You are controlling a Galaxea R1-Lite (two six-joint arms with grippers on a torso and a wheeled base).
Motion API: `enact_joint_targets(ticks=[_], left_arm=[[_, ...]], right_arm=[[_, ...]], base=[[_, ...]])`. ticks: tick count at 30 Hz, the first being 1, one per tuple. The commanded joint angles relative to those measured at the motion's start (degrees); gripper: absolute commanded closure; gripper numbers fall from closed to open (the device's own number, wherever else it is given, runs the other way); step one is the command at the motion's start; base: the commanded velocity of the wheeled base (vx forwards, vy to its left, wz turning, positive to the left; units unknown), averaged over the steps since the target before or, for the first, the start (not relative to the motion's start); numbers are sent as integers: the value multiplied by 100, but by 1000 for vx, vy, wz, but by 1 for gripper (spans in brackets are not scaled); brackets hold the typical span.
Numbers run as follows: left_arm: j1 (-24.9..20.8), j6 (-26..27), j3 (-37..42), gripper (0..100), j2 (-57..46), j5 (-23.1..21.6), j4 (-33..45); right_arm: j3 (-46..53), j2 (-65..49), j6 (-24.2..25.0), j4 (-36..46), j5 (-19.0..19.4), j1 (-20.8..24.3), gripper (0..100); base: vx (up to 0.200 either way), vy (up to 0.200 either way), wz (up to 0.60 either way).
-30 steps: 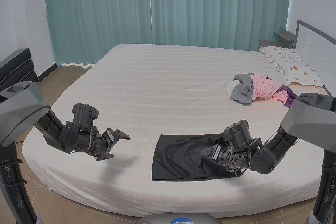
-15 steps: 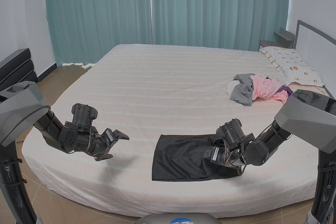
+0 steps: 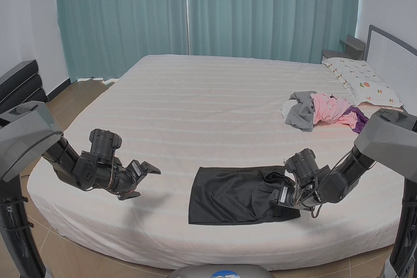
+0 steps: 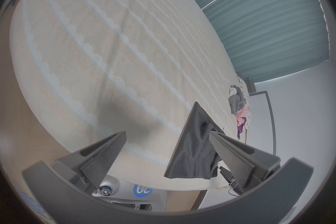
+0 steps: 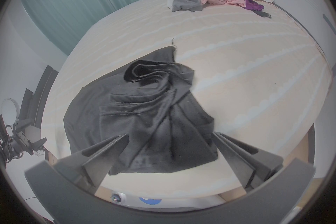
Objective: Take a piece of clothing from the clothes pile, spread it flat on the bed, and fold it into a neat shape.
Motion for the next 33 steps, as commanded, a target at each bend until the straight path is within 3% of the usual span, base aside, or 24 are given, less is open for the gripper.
enact_joint_targets(ticks=[1, 10, 17, 26, 33], left_arm=[[0, -2, 0, 0, 12, -1, -3], [0, -2, 0, 0, 12, -1, -3], [0, 6, 0, 0, 12, -1, -3], [0, 15, -9, 0, 12, -1, -3], [0, 24, -9, 0, 20, -1, -3]], right_arm=[[428, -410, -168, -43, 7, -233, 0], [323, -630, 34, -69, 112, -163, 0], [-468, -164, 297, 18, 86, 312, 0], [-1338, 460, 377, 414, 33, 320, 0], [-1286, 478, 333, 853, 16, 285, 0]], base=[[0, 0, 0], [0, 0, 0], [0, 0, 0], [0, 0, 0], [0, 0, 0]])
